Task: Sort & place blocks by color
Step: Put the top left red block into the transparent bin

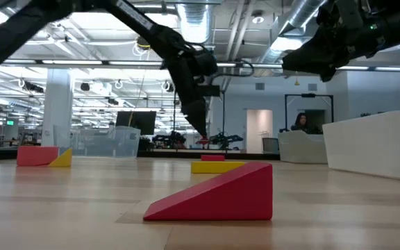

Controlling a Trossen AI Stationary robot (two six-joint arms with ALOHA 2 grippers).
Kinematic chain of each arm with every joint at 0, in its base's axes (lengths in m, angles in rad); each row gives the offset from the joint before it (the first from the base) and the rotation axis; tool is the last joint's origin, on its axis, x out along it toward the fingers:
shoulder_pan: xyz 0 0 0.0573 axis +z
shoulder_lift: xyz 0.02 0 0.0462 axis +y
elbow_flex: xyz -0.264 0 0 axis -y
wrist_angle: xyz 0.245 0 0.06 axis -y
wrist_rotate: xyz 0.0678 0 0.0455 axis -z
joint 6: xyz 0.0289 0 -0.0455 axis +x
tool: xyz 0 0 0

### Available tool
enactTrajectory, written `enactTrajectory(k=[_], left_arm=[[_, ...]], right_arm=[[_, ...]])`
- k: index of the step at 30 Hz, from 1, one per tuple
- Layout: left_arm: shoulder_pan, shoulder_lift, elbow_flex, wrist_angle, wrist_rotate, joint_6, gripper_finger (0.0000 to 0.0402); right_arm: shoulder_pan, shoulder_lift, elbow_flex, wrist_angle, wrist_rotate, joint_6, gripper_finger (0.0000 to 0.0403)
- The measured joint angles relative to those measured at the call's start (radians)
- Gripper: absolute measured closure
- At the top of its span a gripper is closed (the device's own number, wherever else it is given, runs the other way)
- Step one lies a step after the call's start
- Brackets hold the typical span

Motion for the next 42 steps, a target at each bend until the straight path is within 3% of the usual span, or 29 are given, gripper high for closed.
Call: enactTrajectory(k=[8,12,18,24,32,42], left_arm=[[-0.011,0.11,0.131,-0.091,0.005,0.02,0.0082],[-0.036,0.113,0.14,-0.101,0.003,0.019,0.0075],[-0.072,0.113,0.14,-0.125,-0.078,0.021,0.0074],[-0.087,0.019,0.138,-0.154,0.178,-0.02,0.0081],[-0.022,-0.174,0.079,-0.11,0.251,-0.057,0.0133],[0.011,-0.076,-0.019,-0.02,0.254,-0.039,0.0146]], right_arm=[[0.004,0.0,0.0,-0.002,0.0,0.0,0.0276],[0.004,0.0,0.0,-0.006,0.0,0.0,0.0276],[0.002,0.0,0.0,-0.006,0.0,0.0,0.0276],[-0.002,0.0,0.0,0.012,0.007,-0.003,0.0276],[-0.045,0.0,0.0,0.029,0.032,0.03,0.0276],[-0.035,0.0,0.0,0.025,0.03,0.034,0.0276]])
